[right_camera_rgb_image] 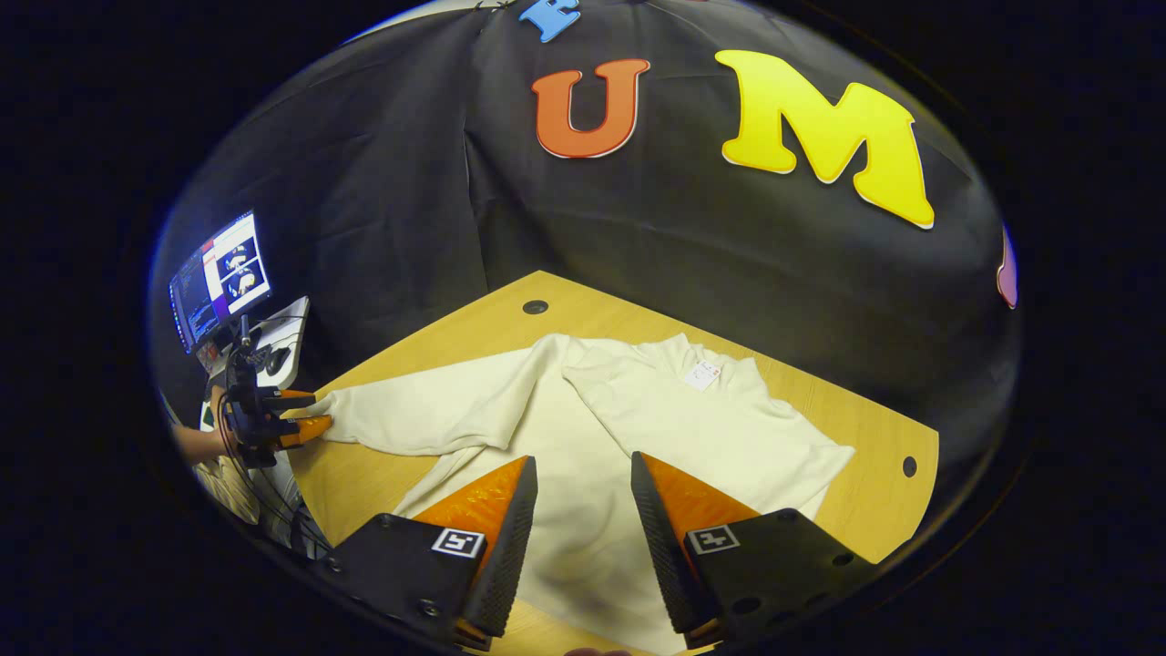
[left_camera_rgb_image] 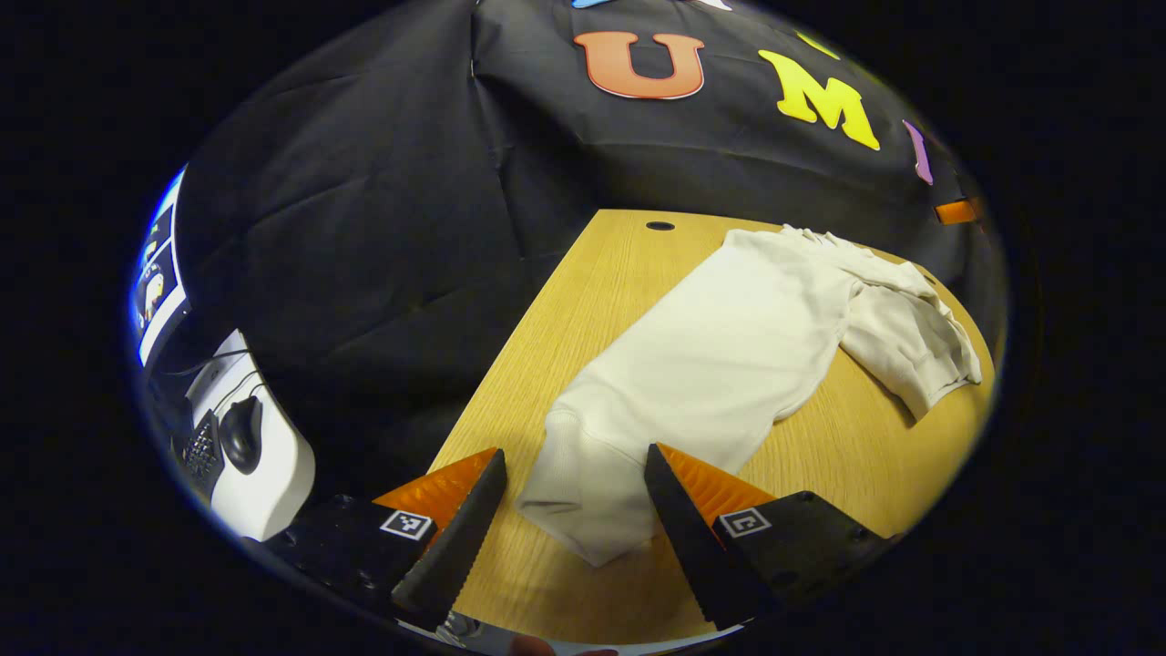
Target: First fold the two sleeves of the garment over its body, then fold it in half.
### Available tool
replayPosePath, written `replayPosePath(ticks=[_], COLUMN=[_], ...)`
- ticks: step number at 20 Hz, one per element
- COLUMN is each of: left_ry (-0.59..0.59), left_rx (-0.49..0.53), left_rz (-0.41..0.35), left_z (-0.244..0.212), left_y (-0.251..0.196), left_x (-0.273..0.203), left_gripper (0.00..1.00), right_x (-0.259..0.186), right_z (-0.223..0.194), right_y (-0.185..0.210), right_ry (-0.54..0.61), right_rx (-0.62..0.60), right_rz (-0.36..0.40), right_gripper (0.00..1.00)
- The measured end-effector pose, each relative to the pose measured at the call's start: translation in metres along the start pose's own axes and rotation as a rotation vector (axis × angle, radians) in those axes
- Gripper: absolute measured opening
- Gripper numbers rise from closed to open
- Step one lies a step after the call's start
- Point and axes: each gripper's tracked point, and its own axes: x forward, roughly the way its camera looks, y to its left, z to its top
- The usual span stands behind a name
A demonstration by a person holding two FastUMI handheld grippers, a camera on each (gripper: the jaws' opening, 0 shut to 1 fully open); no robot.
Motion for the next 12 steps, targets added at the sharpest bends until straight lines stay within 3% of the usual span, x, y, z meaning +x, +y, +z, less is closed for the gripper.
replayPosePath(ticks=[2,6,7,9,12], left_ry=[0.000,0.011,0.016,0.041,0.054], left_rx=[-0.016,-0.021,-0.014,-0.012,-0.075], left_rz=[0.006,0.038,0.044,0.049,0.004], left_z=[0.001,0.000,0.000,0.001,0.004], left_y=[0.001,-0.002,-0.003,-0.005,-0.019], left_x=[0.002,0.002,0.002,0.003,-0.001], left_gripper=[0.78,0.67,0.41,0.21,0.10], right_x=[-0.003,-0.009,-0.011,-0.017,-0.027], right_z=[-0.008,-0.012,-0.015,-0.020,-0.023], right_y=[0.003,-0.002,-0.006,-0.010,-0.014], right_ry=[0.016,0.015,0.015,0.016,0.014], right_rx=[0.021,0.089,0.094,0.101,0.143], right_rz=[0.003,0.007,0.002,0.000,0.004], right_gripper=[0.64,0.64,0.64,0.64,0.64])
